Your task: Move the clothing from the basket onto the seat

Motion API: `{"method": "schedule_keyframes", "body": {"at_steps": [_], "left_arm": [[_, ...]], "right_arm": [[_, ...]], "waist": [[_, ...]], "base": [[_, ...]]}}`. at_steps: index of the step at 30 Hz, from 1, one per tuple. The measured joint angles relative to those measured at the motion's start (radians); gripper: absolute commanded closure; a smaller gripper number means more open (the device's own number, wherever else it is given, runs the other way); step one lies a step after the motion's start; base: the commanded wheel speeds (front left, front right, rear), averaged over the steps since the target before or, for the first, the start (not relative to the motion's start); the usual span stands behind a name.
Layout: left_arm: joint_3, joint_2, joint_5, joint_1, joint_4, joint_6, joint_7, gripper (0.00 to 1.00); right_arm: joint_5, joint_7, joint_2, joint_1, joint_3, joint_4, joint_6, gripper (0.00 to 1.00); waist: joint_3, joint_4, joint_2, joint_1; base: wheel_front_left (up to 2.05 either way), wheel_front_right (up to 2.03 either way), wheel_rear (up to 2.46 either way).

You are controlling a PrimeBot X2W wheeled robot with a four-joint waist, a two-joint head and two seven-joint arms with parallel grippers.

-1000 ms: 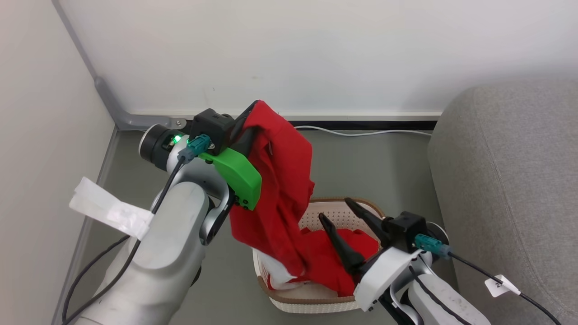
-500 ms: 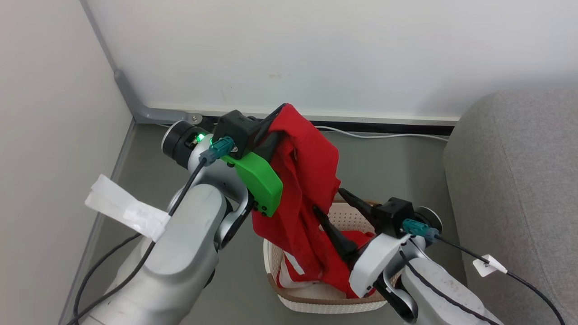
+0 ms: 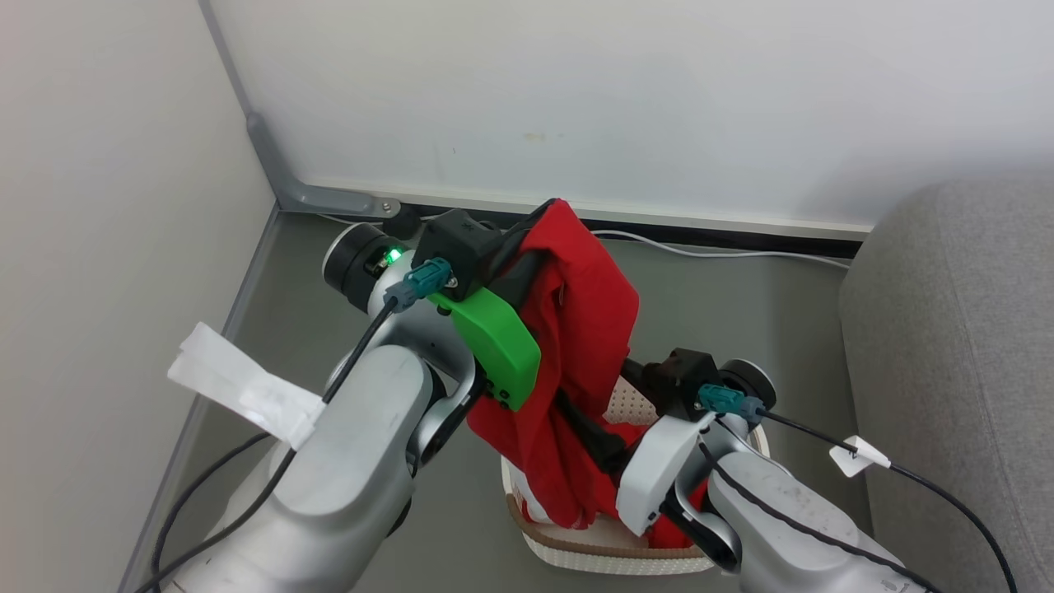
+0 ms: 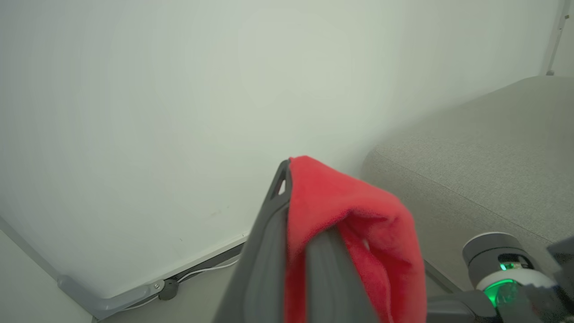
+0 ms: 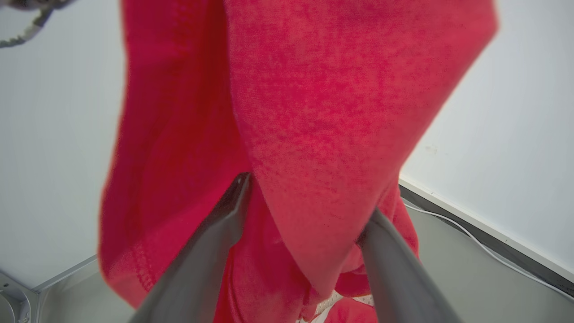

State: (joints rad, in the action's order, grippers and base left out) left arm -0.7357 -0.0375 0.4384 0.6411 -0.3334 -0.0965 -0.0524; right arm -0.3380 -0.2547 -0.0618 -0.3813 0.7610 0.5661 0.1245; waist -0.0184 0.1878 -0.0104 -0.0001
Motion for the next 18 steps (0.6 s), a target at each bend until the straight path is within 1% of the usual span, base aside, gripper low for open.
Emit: {"method": "schedule_keyframes", "body": {"at_steps": [2,3,4,5,6,7,12,17,18], "left_arm": [[-0.002,0.0,0.012,-0.009,0.012,0.0,0.0,1.0],[-0.002,0.0,0.027,-0.014,0.016,0.001,0.0,1.0],[-0.002,0.0,0.034,-0.019,0.019,0.004,0.006,1.0],[0.0,0.0,0.04,-0.024,0.021,0.006,0.009,1.0],[0.001,0.0,0.048,-0.031,0.023,0.006,0.009,1.0],[0.001,0.0,0.051,-0.037,0.024,0.009,0.009,1.0],[0.024,-0.001,0.052,-0.065,0.024,0.031,0.009,1.0],[0.05,-0.002,0.06,-0.104,0.024,0.054,-0.005,1.0],[0.056,-0.004,0.06,-0.112,0.024,0.059,-0.013,0.94]], "right_arm": [[-0.015,0.0,0.001,-0.013,0.013,0.002,0.0,0.0],[-0.021,0.0,0.001,-0.02,0.024,0.002,0.0,0.11],[-0.029,0.0,0.0,-0.024,0.033,0.002,0.0,0.45],[-0.035,0.0,0.001,-0.027,0.036,0.002,0.0,0.68],[-0.039,0.0,0.001,-0.028,0.037,0.002,0.0,0.89],[-0.042,0.0,0.001,-0.029,0.035,0.004,0.0,1.0],[-0.062,0.0,0.0,-0.031,0.011,0.007,0.0,1.0],[-0.091,0.0,0.0,-0.031,-0.04,-0.002,0.0,1.0],[-0.095,0.0,0.001,-0.031,-0.051,-0.006,0.0,1.0]], "waist": [[0.0,0.007,0.0,0.0],[0.0,0.01,0.0,0.0],[-0.001,0.012,0.0,0.0],[-0.001,0.013,0.0,0.0],[-0.001,0.013,0.0,0.0],[-0.001,0.013,0.0,0.0],[-0.003,0.003,0.0,0.0],[-0.006,-0.023,0.0,0.0],[-0.007,-0.029,0.0,0.0]], "base": [[0.0,0.0,0.0],[0.0,0.0,0.0],[0.0,0.0,0.0],[0.0,0.0,0.0],[0.0,0.0,0.0],[0.0,0.0,0.0],[0.0,0.0,0.0],[0.0,0.0,0.0],[0.0,0.0,0.0]]}}
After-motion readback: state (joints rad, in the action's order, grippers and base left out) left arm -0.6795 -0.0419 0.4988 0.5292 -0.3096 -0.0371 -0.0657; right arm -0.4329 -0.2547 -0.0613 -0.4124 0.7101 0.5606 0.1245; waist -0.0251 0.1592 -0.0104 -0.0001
